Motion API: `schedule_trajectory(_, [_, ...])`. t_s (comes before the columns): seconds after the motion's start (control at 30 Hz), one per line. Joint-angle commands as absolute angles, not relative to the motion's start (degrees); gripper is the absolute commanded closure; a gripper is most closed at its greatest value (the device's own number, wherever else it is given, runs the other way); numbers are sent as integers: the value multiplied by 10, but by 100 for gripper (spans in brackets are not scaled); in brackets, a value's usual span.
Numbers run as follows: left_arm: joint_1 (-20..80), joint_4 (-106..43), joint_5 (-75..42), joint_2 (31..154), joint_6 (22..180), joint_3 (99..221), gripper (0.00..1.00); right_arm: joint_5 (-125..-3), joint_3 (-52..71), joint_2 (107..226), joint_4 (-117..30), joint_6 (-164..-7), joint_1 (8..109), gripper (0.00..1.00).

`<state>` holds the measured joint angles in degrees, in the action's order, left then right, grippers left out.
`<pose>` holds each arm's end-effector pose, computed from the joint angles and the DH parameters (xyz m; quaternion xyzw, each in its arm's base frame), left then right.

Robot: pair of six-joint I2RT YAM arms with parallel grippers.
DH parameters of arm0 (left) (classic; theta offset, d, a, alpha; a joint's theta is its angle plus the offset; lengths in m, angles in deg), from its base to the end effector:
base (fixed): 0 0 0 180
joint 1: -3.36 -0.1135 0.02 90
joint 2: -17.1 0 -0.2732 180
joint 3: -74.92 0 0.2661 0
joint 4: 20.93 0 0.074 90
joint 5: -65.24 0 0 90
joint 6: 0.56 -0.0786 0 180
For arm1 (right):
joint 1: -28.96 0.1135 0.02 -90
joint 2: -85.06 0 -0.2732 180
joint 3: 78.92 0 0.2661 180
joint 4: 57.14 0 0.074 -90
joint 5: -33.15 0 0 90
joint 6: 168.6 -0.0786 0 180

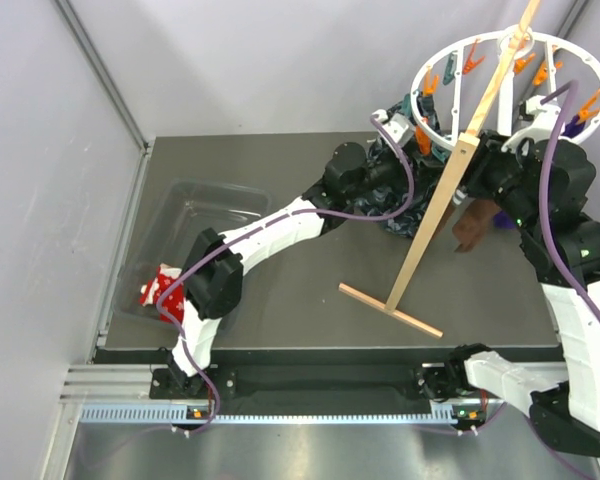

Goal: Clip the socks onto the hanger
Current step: Open the clamp at the hanger.

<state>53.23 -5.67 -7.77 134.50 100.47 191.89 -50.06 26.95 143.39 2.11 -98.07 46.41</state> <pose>0.3408 -0.4399 0.3922 0.3110 0.5300 -0.4749 0.6300 0.1984 0.0526 0.5115 0.0510 0.7734 0.1560 0.6123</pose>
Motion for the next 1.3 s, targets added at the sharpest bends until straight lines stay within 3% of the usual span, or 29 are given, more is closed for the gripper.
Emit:
schedule_trajectory(0.0, [546, -15, -96, 1333, 952, 1928, 31, -502, 288, 1423, 16, -970, 464, 57])
schedule_trajectory(0.17, [557, -2, -118, 1327, 930, 1916, 26, -509, 278, 1418, 11, -972, 464, 56])
schedule_trajectory(0.37, [561, 1, -120, 1334, 935, 1929, 33, -516, 270, 1409, 5, -974, 464, 56])
schedule_trajectory(0.47, [561, -6, -131, 1329, 936, 1931, 47, -522, 265, 1408, 4, -976, 464, 56])
schedule_trajectory(0.63, [561, -35, -133, 1311, 937, 1922, 83, -530, 258, 1408, -2, -978, 464, 57])
schedule_trajectory(0.8, [563, -64, -125, 1278, 944, 1906, 98, -547, 257, 1412, -9, -986, 464, 58])
schedule_trajectory(0.93, [564, -76, -134, 1265, 949, 1898, 94, -540, 260, 1410, -8, -987, 464, 58])
schedule_trajectory(0.97, [564, -72, -139, 1261, 951, 1892, 84, -539, 261, 1409, -8, -987, 464, 58])
schedule_trajectory(1.07, [564, -49, -141, 1255, 958, 1874, 73, -537, 259, 1404, -3, -987, 464, 58])
schedule_trajectory(1.2, [571, -43, -133, 1256, 965, 1877, 70, -535, 241, 1398, -4, -991, 464, 58])
schedule_trajectory(1.27, [573, -46, -132, 1258, 965, 1882, 73, -535, 231, 1394, -8, -993, 464, 58])
